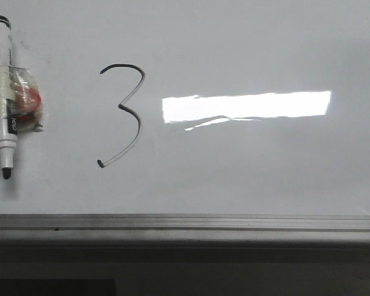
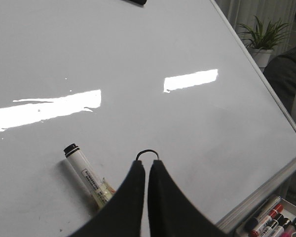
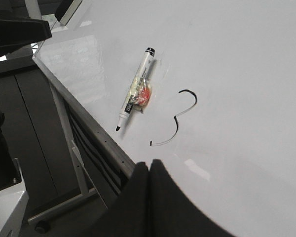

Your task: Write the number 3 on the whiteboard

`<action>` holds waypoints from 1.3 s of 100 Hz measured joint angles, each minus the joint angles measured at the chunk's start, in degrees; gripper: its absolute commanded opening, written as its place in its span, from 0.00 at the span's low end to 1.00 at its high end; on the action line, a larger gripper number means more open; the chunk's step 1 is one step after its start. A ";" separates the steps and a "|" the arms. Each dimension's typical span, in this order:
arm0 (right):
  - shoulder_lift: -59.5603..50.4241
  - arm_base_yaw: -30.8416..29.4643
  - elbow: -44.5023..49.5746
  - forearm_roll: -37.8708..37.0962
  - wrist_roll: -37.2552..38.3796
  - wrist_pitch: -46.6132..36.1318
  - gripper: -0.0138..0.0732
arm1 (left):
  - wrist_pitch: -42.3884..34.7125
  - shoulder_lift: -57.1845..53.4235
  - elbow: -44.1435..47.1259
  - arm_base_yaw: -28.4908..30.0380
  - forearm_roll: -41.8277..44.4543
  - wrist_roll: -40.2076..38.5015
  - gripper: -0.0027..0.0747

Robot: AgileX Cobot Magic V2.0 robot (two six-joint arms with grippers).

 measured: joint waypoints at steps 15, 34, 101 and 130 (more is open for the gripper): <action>-6.68 0.00 3.92 -0.09 0.00 -0.45 0.10 | 0.52 -1.19 0.00 0.00 0.00 0.13 0.01; -8.78 0.00 4.71 -0.09 0.00 -0.96 0.10 | 0.56 -1.19 0.00 0.00 0.00 0.13 0.01; -9.00 0.00 4.71 -0.09 0.00 -1.05 0.10 | 0.88 -1.32 7.54 14.26 8.16 -4.77 0.01; -9.00 0.00 4.71 -0.09 0.00 -1.08 0.10 | 3.53 -5.68 18.13 33.13 9.30 -5.14 0.01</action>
